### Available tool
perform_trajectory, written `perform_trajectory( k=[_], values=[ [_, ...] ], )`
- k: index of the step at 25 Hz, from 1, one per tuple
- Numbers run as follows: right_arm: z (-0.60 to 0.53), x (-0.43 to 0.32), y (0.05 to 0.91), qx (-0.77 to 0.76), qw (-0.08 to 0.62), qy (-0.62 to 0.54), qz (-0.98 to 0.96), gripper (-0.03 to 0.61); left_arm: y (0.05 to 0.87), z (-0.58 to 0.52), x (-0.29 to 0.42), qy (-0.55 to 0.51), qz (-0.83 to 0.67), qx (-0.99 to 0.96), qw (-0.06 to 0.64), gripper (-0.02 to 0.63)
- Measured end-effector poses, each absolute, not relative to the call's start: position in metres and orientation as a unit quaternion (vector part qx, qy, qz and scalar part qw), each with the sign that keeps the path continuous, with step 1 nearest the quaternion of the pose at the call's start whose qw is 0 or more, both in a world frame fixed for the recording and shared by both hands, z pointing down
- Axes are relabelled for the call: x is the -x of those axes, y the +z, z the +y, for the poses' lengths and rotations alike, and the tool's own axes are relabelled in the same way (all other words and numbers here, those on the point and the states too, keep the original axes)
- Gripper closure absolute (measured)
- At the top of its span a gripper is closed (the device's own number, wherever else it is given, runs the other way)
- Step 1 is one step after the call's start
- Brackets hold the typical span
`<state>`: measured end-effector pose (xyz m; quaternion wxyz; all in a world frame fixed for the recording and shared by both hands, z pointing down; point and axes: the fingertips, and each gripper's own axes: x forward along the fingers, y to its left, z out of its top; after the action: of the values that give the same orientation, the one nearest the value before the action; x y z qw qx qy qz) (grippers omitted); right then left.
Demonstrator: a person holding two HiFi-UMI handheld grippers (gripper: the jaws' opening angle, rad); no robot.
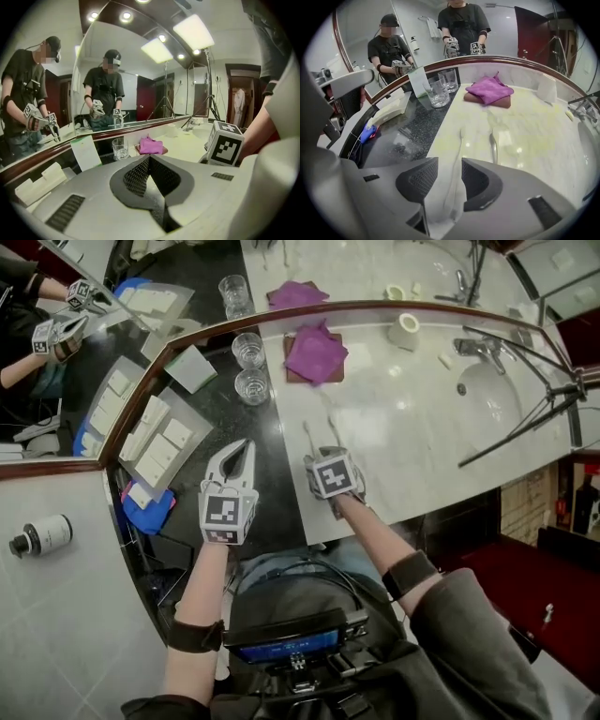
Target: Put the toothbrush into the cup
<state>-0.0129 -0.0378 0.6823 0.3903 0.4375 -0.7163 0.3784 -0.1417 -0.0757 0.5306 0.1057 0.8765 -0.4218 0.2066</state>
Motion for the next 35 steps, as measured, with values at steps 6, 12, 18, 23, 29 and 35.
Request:
perform_trajectory(
  k=[6,12,18,23,29,35],
  values=[
    [-0.044,0.008,0.696,-0.456,0.409,0.39,-0.688,0.407,0.529,-0.094,0.151,0.202,-0.428,-0.875,0.1,0.611],
    [-0.051,0.006,0.704,-0.458,0.42,0.395,-0.677,0.408,0.531,-0.099,0.163,0.191,-0.431,-0.875,0.106,0.611],
    [-0.052,-0.002,0.711,-0.448,0.471,0.378,-0.659,0.513,0.535,-0.096,0.171,0.192,-0.427,-0.878,0.1,0.611],
    [-0.051,-0.001,0.712,-0.442,0.473,0.388,-0.656,0.517,0.541,-0.093,0.179,0.197,-0.424,-0.878,0.098,0.611],
    [-0.054,-0.007,0.71,-0.449,0.475,0.373,-0.658,0.518,0.543,-0.091,0.185,0.199,-0.432,-0.873,0.107,0.611],
    [-0.053,0.003,0.701,-0.438,0.456,0.372,-0.68,0.518,0.542,-0.085,0.187,0.198,-0.438,-0.87,0.108,0.611]
  ],
)
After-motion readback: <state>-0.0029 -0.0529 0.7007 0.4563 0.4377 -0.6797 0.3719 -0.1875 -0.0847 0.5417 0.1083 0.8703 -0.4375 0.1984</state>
